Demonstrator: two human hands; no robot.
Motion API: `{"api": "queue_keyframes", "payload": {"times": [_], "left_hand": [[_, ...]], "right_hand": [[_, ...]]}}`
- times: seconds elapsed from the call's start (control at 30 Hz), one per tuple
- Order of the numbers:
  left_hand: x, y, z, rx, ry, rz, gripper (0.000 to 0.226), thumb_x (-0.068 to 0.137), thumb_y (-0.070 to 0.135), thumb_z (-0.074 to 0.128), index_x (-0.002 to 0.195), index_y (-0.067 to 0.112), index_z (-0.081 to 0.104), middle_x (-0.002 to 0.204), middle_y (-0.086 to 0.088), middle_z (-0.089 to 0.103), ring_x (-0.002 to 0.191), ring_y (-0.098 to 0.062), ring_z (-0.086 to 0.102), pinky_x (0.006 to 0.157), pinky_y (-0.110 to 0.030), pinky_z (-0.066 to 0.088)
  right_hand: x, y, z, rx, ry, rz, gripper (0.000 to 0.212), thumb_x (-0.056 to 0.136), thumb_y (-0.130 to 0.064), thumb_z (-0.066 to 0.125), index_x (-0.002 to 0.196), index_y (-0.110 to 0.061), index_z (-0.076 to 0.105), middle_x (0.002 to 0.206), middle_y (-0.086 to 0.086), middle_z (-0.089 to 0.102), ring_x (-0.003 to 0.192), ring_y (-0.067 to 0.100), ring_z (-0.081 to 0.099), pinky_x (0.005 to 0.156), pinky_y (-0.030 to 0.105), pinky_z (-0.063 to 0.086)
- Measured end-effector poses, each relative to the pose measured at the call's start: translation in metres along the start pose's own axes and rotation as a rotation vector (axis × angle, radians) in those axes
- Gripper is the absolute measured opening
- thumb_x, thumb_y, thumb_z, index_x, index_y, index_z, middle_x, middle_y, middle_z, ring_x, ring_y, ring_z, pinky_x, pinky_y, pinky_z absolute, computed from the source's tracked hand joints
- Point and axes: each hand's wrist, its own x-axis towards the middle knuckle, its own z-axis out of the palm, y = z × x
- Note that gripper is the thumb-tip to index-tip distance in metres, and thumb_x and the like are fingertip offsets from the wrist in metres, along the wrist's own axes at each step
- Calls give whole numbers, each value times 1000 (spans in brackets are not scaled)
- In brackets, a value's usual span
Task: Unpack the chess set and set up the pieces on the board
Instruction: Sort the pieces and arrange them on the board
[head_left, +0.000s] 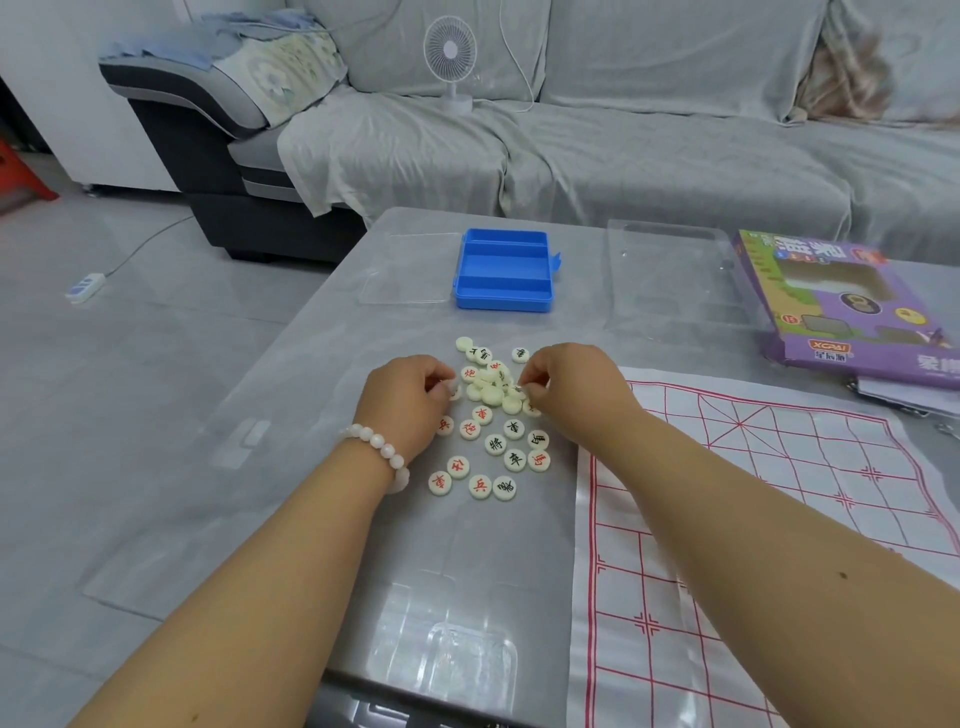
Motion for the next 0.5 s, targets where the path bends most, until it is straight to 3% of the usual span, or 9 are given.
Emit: {"api": "queue_keyframes", "payload": {"times": [0.23, 0.33, 0.5], "left_hand": [[0, -5, -1, 16, -9, -40, 17, 89, 24, 60, 100, 20, 72, 91, 3, 65, 77, -10, 56, 71, -20, 38], [4, -2, 5, 39, 7, 13, 22, 87, 28, 61, 107, 23, 69, 102, 0, 60, 90, -16, 58, 77, -25, 45], [5, 8, 15, 127, -73, 64, 29, 81, 31, 65, 110, 31, 64, 103, 2, 56, 100, -17, 54, 87, -35, 48]], "right_hand": [[-4, 15, -2, 54, 21, 21, 24, 90, -16, 55, 107, -23, 70, 104, -3, 66, 90, 12, 57, 79, 21, 44], [-4, 12, 4, 36, -6, -42, 26, 88, -20, 58, 111, -27, 69, 103, -2, 62, 96, 13, 53, 77, 22, 42], [-2, 8, 9, -14, 10, -82, 26, 84, -27, 64, 110, -27, 68, 106, -3, 59, 106, 14, 49, 83, 24, 41]]}}
